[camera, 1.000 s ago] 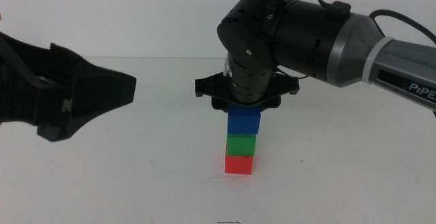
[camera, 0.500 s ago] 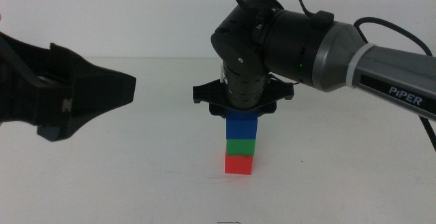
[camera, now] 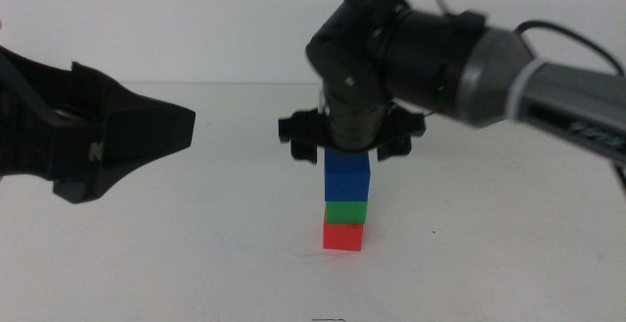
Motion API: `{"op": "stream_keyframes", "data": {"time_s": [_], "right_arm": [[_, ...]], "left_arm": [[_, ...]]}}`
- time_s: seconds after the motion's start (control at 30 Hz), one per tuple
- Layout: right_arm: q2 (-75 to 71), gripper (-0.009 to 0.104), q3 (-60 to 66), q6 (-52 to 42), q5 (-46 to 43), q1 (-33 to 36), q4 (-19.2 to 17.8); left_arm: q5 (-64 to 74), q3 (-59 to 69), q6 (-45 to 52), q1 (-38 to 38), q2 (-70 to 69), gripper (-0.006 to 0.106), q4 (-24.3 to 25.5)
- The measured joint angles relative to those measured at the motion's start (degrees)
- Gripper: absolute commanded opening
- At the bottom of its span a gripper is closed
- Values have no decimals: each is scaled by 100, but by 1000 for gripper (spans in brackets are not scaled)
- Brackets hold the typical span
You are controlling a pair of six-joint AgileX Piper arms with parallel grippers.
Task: Stack red cubes first, then green, then blue cubes in a specific spot.
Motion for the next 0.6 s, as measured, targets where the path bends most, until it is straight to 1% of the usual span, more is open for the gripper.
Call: {"op": "stream_keyframes", "data": {"time_s": [0.07, 0.1, 0.23, 0.33, 0.47, 0.6], "right_arm": [[-205, 84, -7, -116, 23, 0, -53], [-354, 84, -8, -165, 49, 0, -137], [-1060, 84, -44, -292, 301, -81, -610], [-1662, 84, 27, -634, 389, -443, -689], [-2569, 84, 736, -1397, -15, -1303, -378], [-3809, 84, 1964, -2212, -747, -2221, 174]], "left_arm": [[0, 0, 0, 0, 0, 94, 0], [0, 0, 0, 0, 0, 94, 0], [0, 0, 0, 0, 0, 94, 0], [0, 0, 0, 0, 0, 94, 0], [0, 0, 0, 0, 0, 94, 0], [0, 0, 0, 0, 0, 94, 0]]}}
